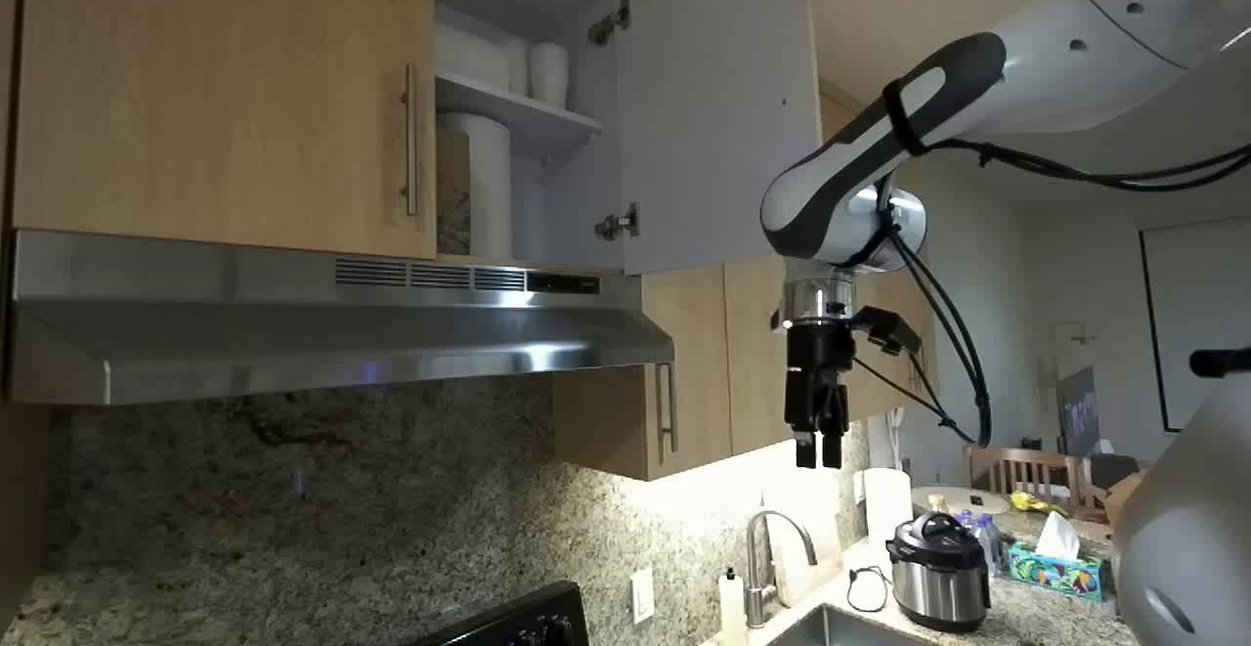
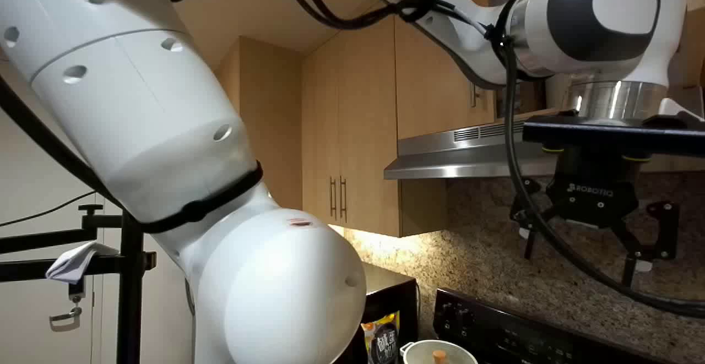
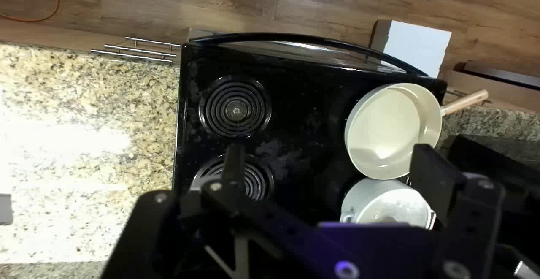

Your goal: Fully close the cupboard

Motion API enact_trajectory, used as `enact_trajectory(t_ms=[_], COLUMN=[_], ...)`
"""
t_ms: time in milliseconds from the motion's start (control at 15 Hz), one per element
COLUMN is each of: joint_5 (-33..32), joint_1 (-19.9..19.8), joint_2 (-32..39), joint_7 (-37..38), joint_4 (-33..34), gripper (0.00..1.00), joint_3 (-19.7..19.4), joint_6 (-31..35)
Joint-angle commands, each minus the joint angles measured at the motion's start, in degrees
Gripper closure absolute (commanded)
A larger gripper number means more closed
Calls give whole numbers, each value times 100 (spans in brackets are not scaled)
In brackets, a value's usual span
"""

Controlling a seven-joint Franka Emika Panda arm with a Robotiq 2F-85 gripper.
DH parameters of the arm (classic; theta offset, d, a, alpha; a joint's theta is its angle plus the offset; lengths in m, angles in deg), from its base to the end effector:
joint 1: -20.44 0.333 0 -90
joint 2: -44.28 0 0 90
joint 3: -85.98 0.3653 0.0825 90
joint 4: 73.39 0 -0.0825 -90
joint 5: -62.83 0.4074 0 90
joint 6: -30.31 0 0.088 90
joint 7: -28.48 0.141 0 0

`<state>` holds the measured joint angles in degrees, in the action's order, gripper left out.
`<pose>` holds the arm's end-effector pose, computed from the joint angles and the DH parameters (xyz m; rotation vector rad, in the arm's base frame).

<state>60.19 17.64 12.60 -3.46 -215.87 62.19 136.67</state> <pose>0.3276 -0.1758 0.4541 -2.9264 -0.2606 0.0329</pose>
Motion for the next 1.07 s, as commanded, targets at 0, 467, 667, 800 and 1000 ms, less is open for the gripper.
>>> enact_trajectory(t_ms=[0, 467, 667, 800, 1000], joint_5=[91, 91, 91, 91, 9], joint_1=[-181, -181, -181, -181, -177], joint_2=[43, 43, 43, 43, 46], joint_7=[-83, -83, -83, -83, -235], joint_4=[6, 6, 6, 6, 13], gripper=[0, 0, 0, 0, 0], joint_3=[159, 159, 159, 159, 166], joint_6=[-4, -4, -4, -5, 10])
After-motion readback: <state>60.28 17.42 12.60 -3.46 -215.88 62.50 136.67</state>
